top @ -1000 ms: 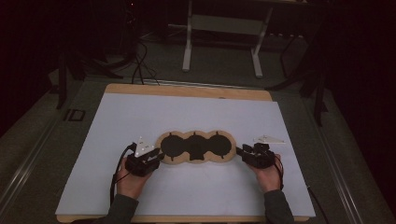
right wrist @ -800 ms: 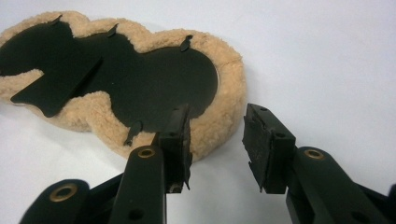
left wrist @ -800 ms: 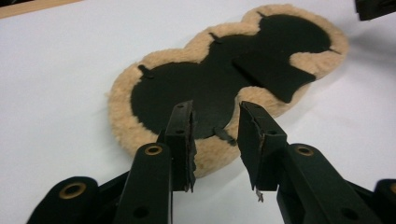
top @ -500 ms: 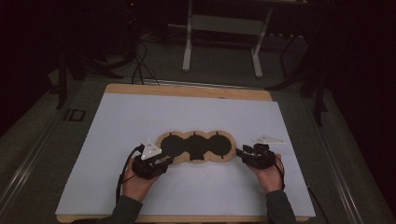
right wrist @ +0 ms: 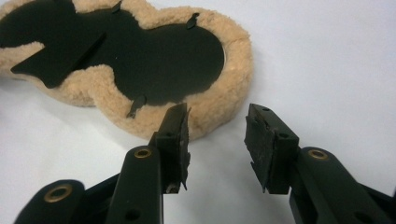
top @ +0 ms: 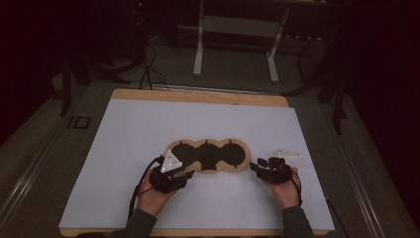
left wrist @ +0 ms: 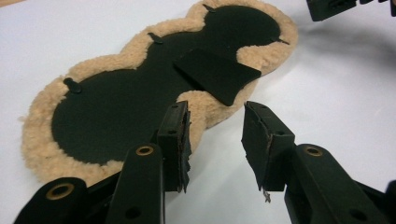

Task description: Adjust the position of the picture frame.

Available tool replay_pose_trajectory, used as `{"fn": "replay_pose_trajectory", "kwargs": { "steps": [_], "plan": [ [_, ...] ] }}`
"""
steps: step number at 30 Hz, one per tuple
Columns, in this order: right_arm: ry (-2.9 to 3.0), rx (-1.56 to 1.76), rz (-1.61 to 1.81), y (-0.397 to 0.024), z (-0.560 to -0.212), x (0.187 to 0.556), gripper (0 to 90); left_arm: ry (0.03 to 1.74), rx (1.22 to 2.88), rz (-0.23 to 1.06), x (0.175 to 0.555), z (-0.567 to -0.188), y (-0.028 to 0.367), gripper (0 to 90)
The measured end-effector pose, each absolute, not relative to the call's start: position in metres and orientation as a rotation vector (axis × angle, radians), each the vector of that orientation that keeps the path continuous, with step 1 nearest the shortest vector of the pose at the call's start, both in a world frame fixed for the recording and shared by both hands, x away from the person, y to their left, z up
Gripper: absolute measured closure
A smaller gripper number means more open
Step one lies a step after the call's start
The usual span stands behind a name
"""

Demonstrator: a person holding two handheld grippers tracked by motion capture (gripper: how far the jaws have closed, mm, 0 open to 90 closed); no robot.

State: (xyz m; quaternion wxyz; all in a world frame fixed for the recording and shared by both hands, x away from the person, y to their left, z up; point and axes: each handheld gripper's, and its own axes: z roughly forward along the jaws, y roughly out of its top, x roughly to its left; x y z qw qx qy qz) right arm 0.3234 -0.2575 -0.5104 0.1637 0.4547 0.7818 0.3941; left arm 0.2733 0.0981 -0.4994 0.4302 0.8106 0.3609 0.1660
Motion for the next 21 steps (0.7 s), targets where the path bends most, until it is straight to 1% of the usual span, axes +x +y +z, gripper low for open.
{"fn": "replay_pose_trajectory", "kwargs": {
  "steps": [21],
  "plan": [
    [2.233,1.300,1.100,-0.258,-0.515,0.324,57.9,0.853,2.102,0.389,0.277,-0.516,0.076,61.8]
  ]
}}
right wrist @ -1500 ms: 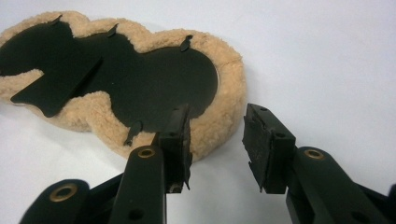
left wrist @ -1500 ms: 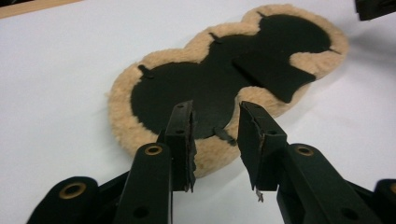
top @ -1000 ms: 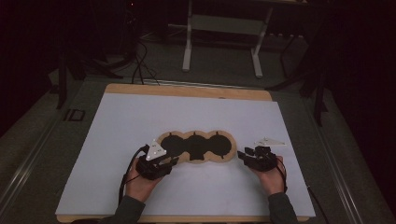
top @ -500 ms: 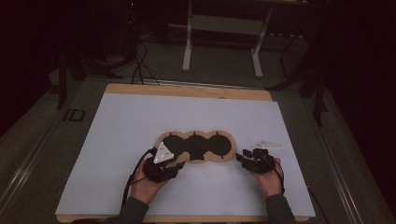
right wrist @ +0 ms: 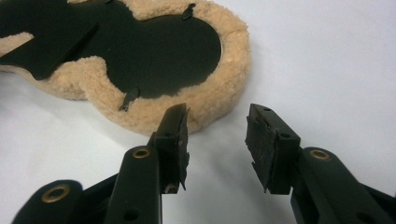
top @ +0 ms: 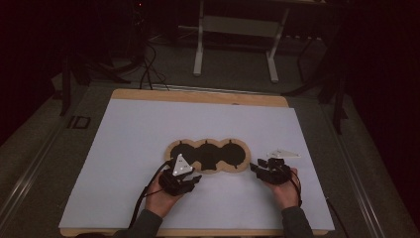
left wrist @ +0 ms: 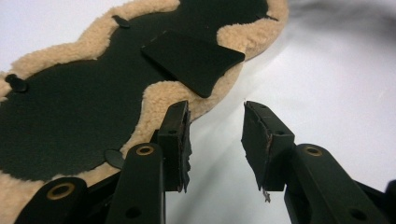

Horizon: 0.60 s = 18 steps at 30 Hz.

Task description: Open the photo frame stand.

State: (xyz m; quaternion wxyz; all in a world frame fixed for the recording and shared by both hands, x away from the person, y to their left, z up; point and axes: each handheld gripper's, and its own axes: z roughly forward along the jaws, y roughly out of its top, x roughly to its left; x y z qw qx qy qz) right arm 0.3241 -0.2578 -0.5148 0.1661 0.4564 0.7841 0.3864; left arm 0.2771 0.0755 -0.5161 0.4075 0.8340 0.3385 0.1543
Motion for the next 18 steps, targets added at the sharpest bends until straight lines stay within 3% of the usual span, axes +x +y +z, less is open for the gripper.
{"fn": "replay_pose_trajectory", "kwargs": {
  "steps": [13,14,18],
  "plan": [
    [2.230,1.305,1.105,-0.258,-0.515,0.325,57.6,0.851,2.148,0.386,0.278,-0.526,0.065,65.5],
    [2.232,1.304,1.104,-0.258,-0.516,0.325,57.6,0.848,2.156,0.373,0.279,-0.527,0.064,75.1],
    [2.231,1.304,1.104,-0.257,-0.515,0.324,57.7,0.842,2.166,0.377,0.278,-0.529,0.061,89.5]
  ]
}}
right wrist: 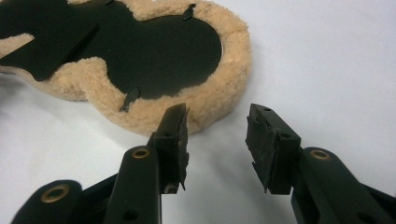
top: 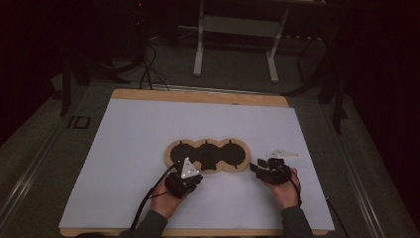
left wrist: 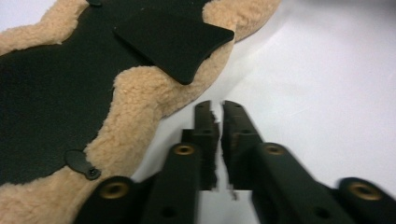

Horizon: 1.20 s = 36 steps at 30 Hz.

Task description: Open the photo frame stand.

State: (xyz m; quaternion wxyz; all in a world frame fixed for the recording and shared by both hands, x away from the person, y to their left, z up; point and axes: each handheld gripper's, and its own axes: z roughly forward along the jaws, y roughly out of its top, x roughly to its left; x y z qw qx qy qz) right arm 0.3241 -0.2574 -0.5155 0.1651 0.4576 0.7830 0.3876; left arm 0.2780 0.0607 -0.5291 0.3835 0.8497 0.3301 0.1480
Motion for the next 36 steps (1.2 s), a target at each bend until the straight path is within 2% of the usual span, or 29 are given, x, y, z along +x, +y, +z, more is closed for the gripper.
{"fn": "replay_pose_trajectory", "kwargs": {
  "steps": [8,36],
  "plan": [
    [2.230,1.305,1.106,-0.257,-0.516,0.324,57.7,0.915,2.152,0.389,0.289,-0.534,0.055,90.0],
    [2.231,1.302,1.102,-0.257,-0.516,0.325,57.3,0.927,2.122,0.407,0.298,-0.526,0.049,88.4]
  ]
}}
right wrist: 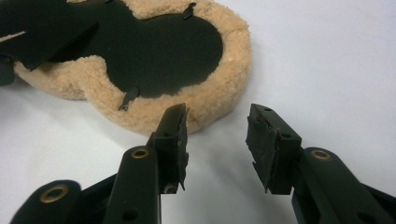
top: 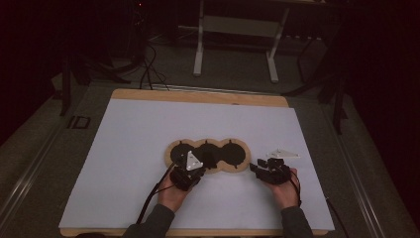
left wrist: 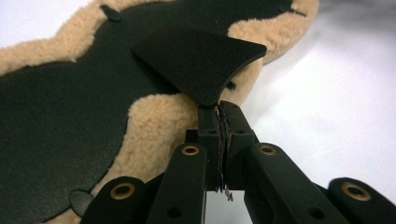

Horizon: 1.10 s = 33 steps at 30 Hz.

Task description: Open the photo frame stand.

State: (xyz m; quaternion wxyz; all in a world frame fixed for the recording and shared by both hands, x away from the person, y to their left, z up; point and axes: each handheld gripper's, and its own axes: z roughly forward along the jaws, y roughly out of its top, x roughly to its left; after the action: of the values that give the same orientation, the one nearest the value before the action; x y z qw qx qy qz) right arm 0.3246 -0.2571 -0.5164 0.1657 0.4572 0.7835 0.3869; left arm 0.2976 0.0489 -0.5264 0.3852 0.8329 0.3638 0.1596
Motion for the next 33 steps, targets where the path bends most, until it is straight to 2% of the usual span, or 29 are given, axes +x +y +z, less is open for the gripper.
{"fn": "replay_pose_trajectory", "kwargs": {
  "steps": [12,20,22,25,33],
  "plan": [
    [2.233,1.300,1.102,-0.257,-0.516,0.325,57.3,0.943,2.078,0.432,0.309,-0.504,0.052,88.5],
    [2.233,1.301,1.102,-0.257,-0.516,0.325,57.3,0.947,2.076,0.414,0.309,-0.508,0.052,85.2],
    [2.235,1.300,1.101,-0.257,-0.516,0.324,57.3,0.942,2.079,0.407,0.309,-0.508,0.054,79.1],
    [2.236,1.299,1.100,-0.257,-0.516,0.324,57.3,0.937,2.082,0.404,0.308,-0.507,0.055,77.3],
    [2.234,1.299,1.101,-0.257,-0.516,0.325,57.2,0.939,2.094,0.431,0.308,-0.507,0.054,57.4]
  ]
}}
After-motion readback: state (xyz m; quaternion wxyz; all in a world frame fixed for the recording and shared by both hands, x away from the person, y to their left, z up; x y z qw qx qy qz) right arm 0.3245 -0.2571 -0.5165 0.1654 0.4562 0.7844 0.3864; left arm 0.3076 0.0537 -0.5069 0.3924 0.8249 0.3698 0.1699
